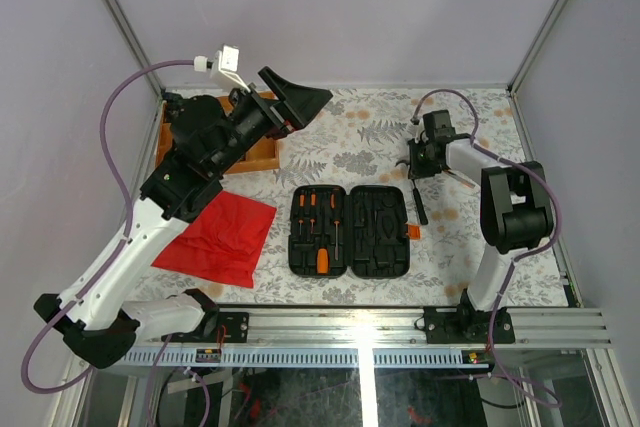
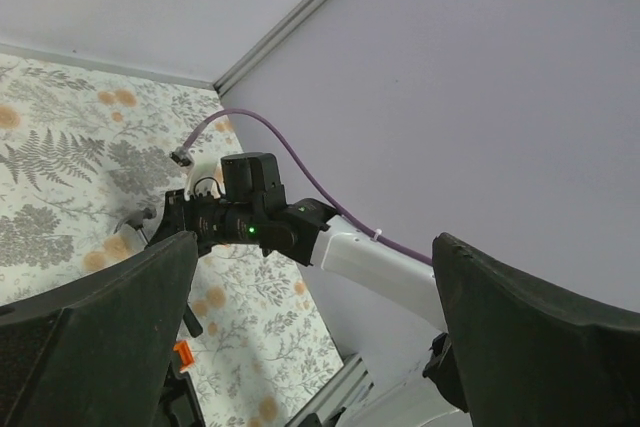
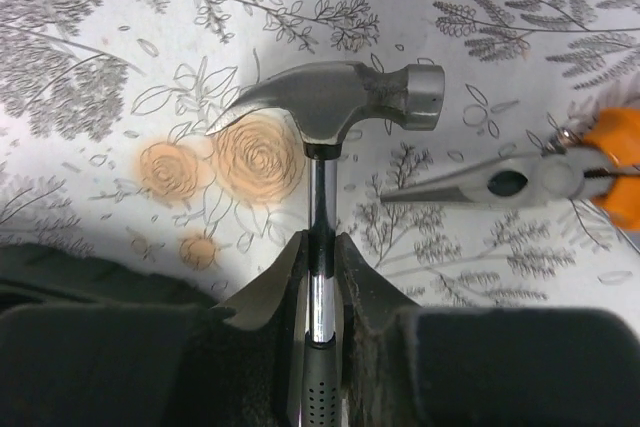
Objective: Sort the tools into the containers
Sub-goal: Pick up the hammer at the center of the board.
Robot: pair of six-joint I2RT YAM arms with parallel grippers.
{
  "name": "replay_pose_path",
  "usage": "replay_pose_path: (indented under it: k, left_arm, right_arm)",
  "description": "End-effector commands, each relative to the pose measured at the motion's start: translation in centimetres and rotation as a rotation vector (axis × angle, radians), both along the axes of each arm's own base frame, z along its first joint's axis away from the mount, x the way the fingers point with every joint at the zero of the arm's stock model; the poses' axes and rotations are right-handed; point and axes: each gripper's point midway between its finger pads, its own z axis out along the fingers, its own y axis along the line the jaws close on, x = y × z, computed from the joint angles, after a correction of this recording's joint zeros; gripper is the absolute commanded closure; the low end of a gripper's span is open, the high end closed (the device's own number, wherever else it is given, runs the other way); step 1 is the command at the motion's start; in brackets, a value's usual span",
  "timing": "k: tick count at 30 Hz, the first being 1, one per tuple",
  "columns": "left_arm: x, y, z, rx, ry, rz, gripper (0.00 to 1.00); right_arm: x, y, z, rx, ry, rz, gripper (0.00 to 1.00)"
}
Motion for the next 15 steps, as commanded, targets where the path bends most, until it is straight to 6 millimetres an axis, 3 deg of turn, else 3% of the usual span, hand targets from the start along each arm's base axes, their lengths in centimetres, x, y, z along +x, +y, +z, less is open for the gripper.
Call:
replay_pose_path:
  k: [1, 10, 15]
  left_arm:
    - [-1.3, -0.2, 3.5, -0.077, -0.076, -0.008, 0.00]
    - [-2.3, -0.9, 3.1, -0.114, -0.075, -0.025, 0.00]
    - [-3.1, -0.6, 4.0, -0.129, -0.094, -0.032, 0.00]
  right_arm:
    - [1.8, 0.4, 6.5, 0.021, -0.201, -0.008, 1.00]
    - [-0.5, 0.3, 10.3, 0.062, -0.279, -0.031, 1.00]
    - [-1.9, 1.0, 11.9, 0.130, -0.301, -0.036, 1.00]
